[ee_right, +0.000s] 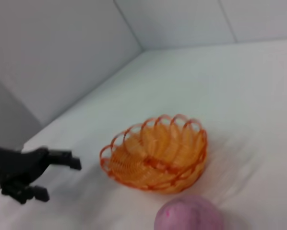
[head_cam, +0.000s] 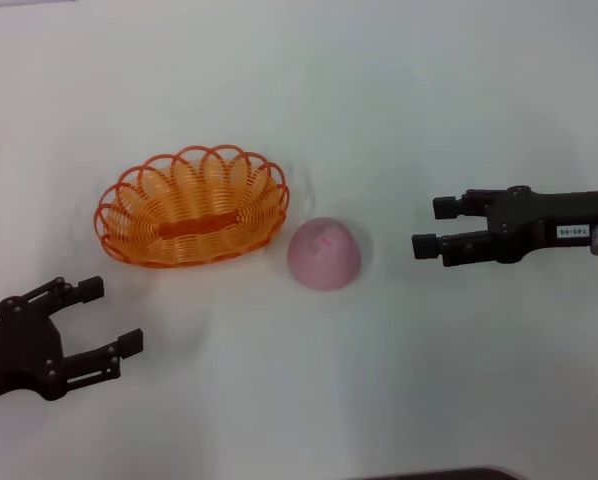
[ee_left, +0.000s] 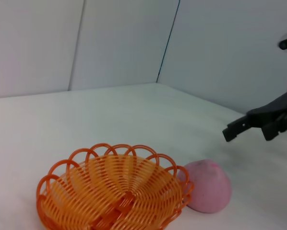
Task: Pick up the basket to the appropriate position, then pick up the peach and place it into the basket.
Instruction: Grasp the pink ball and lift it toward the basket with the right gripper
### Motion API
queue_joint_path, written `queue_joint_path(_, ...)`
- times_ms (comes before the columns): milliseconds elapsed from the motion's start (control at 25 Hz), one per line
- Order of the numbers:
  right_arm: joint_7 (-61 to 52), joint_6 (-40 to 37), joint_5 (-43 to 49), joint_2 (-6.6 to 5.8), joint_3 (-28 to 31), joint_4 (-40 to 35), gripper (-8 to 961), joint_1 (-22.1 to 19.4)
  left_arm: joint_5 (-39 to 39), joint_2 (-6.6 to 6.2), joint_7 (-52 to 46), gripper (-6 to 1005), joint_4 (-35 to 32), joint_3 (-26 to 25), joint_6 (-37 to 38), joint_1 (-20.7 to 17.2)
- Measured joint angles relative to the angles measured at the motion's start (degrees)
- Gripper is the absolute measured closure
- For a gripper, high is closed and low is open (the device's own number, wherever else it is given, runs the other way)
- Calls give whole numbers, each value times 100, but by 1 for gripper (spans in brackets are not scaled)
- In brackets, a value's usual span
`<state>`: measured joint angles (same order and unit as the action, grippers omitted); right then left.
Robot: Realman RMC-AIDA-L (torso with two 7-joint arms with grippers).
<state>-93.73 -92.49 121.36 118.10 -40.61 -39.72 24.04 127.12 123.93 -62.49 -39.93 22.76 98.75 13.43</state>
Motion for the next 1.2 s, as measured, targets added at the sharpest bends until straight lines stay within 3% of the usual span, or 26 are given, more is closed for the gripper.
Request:
queue_joint_path(360, -1168, -726, 1719, -4, -1, -1003, 8, 961, -4, 0, 5, 128, 84, 0, 21, 22)
queue_joint_path(600, -1457, -1023, 2652, 71, -92, -1568, 8, 1484, -4, 0, 14, 127, 102, 0, 27, 30)
queue_joint_path(1200, -2200, -952, 3152, 272, -1691, -2208, 6, 2309, -4, 0, 19, 127, 161, 6, -15, 72)
